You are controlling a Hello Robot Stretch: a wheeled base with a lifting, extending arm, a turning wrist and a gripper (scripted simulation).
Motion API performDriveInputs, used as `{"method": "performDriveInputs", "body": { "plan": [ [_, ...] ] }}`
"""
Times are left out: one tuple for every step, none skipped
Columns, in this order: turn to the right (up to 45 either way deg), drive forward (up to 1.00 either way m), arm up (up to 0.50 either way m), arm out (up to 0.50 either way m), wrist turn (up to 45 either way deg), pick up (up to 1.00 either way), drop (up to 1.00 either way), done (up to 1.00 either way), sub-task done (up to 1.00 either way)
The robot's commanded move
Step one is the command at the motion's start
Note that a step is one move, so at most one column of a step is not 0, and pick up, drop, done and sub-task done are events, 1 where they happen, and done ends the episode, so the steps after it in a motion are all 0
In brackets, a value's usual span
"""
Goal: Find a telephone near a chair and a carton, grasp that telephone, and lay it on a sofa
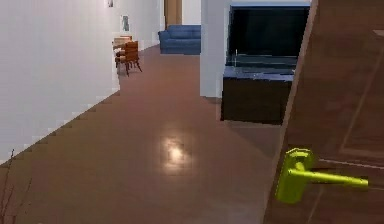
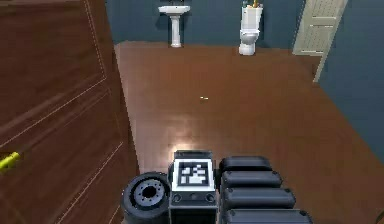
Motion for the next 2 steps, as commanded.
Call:
{"method": "performDriveInputs", "body": {
  "plan": [
    [3.0, 0.0, 0.0, 0.0, 0.0, 0.0, 0.0, 0.0, 0.0],
    [0.0, 0.25, 0.0, 0.0, 0.0, 0.0, 0.0, 0.0, 0.0]
  ]
}}
